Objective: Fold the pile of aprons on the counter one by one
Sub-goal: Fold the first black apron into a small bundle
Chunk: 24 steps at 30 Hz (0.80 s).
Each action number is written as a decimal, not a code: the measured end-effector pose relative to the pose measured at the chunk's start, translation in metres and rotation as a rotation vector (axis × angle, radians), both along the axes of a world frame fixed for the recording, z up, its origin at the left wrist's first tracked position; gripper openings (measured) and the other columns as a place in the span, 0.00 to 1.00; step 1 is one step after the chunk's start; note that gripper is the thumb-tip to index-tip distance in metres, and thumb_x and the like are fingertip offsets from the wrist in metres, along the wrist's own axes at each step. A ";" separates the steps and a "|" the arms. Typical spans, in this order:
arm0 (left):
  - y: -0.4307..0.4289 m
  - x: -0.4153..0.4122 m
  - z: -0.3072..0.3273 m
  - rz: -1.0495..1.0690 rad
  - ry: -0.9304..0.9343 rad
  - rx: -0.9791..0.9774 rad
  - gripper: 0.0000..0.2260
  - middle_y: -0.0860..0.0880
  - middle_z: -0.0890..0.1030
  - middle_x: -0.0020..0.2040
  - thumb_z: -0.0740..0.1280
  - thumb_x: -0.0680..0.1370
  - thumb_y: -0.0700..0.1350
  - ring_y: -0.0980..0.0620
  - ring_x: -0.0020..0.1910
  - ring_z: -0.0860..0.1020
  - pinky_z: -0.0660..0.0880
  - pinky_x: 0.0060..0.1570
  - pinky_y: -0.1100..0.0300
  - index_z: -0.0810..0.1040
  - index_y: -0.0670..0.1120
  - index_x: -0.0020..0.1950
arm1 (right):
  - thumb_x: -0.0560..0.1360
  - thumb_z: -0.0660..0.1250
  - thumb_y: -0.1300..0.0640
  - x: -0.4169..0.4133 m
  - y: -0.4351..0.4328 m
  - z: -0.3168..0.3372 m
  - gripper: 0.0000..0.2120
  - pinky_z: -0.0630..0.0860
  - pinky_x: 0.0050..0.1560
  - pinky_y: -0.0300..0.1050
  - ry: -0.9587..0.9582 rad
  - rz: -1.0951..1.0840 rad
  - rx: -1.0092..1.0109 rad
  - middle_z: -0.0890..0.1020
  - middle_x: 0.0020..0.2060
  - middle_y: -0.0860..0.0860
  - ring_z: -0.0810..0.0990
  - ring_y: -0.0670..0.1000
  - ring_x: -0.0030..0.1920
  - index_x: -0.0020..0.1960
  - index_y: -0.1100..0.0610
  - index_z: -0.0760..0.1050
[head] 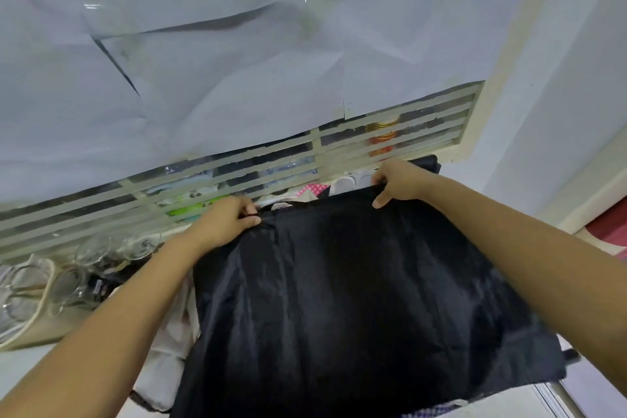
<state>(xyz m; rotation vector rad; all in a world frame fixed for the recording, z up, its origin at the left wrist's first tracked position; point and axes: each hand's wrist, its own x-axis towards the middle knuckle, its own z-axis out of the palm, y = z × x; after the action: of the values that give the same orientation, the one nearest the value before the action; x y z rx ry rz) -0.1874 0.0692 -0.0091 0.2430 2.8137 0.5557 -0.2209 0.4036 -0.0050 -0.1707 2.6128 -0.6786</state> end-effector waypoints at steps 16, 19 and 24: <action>-0.067 0.030 0.030 0.068 -0.359 -0.423 0.16 0.50 0.79 0.37 0.72 0.70 0.61 0.50 0.39 0.76 0.68 0.36 0.61 0.77 0.49 0.37 | 0.76 0.64 0.64 0.046 -0.002 -0.033 0.15 0.73 0.46 0.53 0.464 -0.169 0.237 0.67 0.61 0.63 0.76 0.65 0.52 0.61 0.67 0.67; -0.073 0.042 0.037 0.057 -0.323 -0.464 0.18 0.49 0.77 0.36 0.72 0.69 0.62 0.50 0.37 0.74 0.66 0.35 0.60 0.75 0.48 0.35 | 0.75 0.65 0.60 0.118 -0.035 -0.054 0.13 0.71 0.49 0.49 0.535 0.009 -0.047 0.69 0.59 0.58 0.77 0.60 0.51 0.58 0.62 0.69; -0.073 0.064 0.050 0.002 -0.499 -0.415 0.16 0.53 0.80 0.39 0.74 0.66 0.63 0.52 0.42 0.76 0.72 0.45 0.60 0.80 0.51 0.40 | 0.71 0.67 0.41 0.212 -0.030 -0.137 0.34 0.62 0.70 0.55 0.421 0.337 0.150 0.61 0.75 0.52 0.61 0.56 0.74 0.73 0.47 0.61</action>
<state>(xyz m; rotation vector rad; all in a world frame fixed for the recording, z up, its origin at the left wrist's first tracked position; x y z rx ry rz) -0.1238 -0.0035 0.0411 0.0122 2.3640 0.0111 -0.0092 0.3737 -0.1415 -0.7598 2.9077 -0.3545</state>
